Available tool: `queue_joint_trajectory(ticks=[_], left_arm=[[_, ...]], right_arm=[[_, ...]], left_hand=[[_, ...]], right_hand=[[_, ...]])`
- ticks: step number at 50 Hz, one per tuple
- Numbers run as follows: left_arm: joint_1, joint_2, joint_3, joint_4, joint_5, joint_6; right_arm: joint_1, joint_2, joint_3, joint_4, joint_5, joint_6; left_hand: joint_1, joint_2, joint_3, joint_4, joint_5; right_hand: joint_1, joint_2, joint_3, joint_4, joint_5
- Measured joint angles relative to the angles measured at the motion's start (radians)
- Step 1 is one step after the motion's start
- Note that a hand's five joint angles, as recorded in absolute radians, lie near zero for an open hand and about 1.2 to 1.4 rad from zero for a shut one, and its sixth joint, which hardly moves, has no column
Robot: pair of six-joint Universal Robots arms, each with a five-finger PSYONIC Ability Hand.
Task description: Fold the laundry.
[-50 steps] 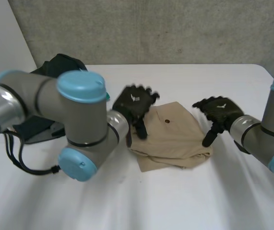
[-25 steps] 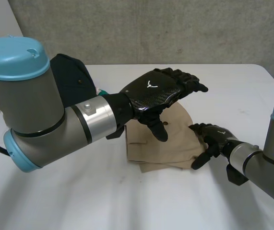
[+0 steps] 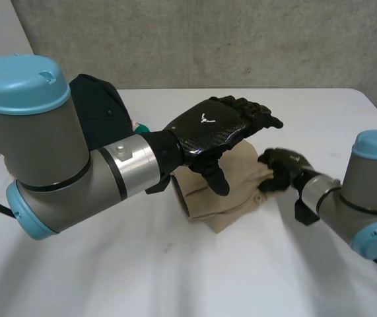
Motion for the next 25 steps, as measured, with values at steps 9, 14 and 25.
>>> queue_joint_trajectory(ticks=[9, 14, 25], left_arm=[[-0.001, 0.001, 0.013, 0.001, -0.010, 0.000], [-0.002, 0.001, 0.024, 0.001, -0.025, 0.000], [-0.024, 0.007, 0.050, 0.002, -0.048, -0.002]], right_arm=[[-0.084, 0.139, -0.274, -0.017, 0.106, 0.051], [-0.193, 0.258, -0.473, 0.003, 0.196, 0.050], [-0.377, 0.539, -0.941, 0.144, 0.278, 0.046]], left_hand=[[0.000, 0.000, 0.000, 0.000, 0.000], [0.000, 0.000, 0.000, 0.000, 0.000], [0.000, 0.000, 0.000, 0.000, 0.000]], right_hand=[[0.039, 0.000, 0.000, 0.003, -0.001], [0.039, 0.000, 0.000, 0.003, 0.000], [0.039, 0.009, 0.006, 0.003, 0.000]])
